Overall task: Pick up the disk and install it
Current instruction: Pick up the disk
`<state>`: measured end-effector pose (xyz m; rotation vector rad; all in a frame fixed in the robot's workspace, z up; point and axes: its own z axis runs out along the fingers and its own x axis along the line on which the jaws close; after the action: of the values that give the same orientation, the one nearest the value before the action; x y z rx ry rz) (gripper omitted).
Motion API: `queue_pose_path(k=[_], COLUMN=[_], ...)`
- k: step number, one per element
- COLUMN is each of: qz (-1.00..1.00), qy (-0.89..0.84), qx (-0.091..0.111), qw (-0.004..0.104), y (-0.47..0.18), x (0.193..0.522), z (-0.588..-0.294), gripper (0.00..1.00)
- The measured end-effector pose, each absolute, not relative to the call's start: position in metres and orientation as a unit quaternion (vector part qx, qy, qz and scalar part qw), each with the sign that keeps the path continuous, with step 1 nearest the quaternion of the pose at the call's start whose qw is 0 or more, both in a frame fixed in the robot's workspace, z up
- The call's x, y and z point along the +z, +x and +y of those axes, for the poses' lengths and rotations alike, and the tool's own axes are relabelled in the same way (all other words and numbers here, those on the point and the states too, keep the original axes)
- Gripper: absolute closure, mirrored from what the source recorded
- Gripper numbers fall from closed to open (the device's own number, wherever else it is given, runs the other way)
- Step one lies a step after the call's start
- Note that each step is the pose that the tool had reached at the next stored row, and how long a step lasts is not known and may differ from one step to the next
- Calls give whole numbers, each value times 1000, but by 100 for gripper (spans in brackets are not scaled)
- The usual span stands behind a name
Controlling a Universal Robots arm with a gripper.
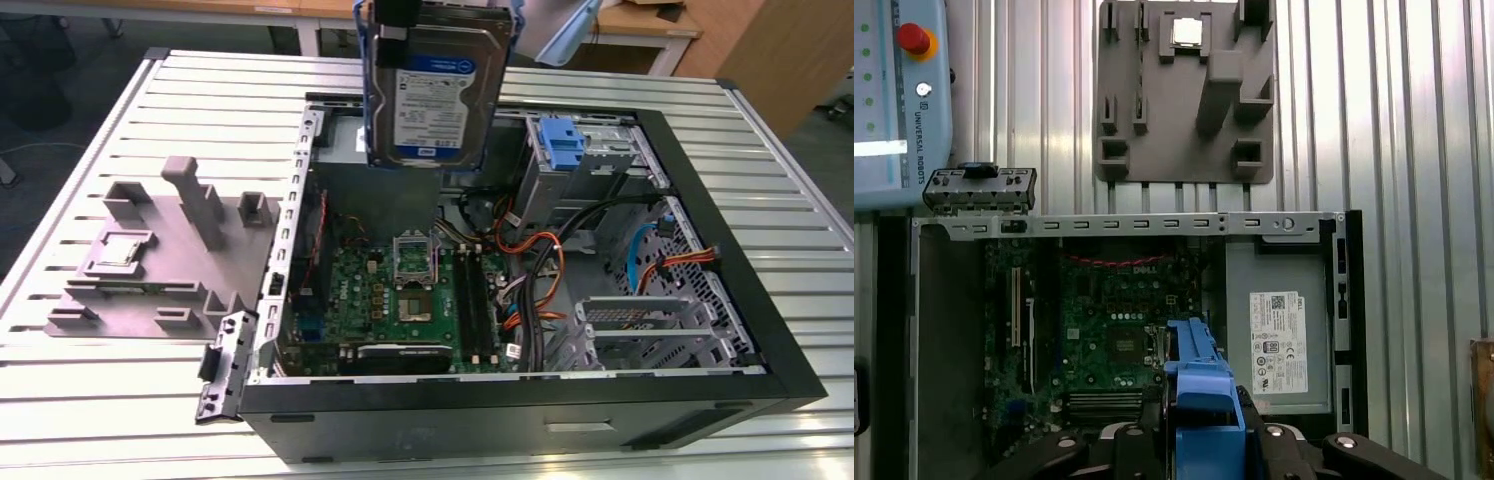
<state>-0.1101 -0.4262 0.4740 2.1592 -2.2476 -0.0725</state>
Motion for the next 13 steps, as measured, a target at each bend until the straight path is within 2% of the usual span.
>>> queue_pose_path(k=[13], qz=[-721], qy=[693], qx=[-22], qw=[14], y=[-97], x=[474], z=[-426], gripper=[64])
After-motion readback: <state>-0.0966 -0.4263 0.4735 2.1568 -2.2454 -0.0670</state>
